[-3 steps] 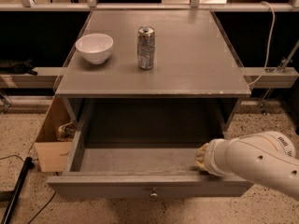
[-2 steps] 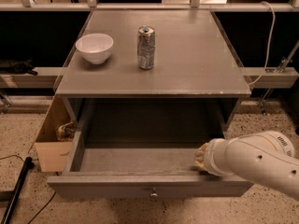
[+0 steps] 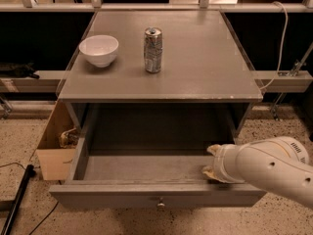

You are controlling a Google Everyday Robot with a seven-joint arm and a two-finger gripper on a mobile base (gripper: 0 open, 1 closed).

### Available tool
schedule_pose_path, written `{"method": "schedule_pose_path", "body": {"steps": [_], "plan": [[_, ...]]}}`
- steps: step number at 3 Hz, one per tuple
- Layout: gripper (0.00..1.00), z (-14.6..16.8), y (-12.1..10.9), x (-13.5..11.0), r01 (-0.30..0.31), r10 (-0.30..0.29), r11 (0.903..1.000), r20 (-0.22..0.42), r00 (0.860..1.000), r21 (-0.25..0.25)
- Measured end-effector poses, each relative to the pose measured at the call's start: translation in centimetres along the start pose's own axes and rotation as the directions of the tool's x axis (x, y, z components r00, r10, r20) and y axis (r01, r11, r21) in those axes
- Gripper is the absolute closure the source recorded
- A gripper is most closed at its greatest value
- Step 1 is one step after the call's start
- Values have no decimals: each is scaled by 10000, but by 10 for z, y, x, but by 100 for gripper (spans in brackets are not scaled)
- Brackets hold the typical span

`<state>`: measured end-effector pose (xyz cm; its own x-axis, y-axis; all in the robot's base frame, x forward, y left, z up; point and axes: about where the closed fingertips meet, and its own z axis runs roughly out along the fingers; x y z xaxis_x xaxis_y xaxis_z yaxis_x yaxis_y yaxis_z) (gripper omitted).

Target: Open top drawer

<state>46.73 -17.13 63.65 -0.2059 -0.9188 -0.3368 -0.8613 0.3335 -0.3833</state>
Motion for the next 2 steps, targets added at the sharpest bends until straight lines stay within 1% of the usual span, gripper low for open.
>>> {"method": "schedule_pose_path", "body": {"steps": [1, 2], "plan": [[0, 0, 0, 0, 1, -1, 10000, 0, 10000, 1], [0, 0, 0, 0, 1, -1, 10000, 0, 10000, 2]]}}
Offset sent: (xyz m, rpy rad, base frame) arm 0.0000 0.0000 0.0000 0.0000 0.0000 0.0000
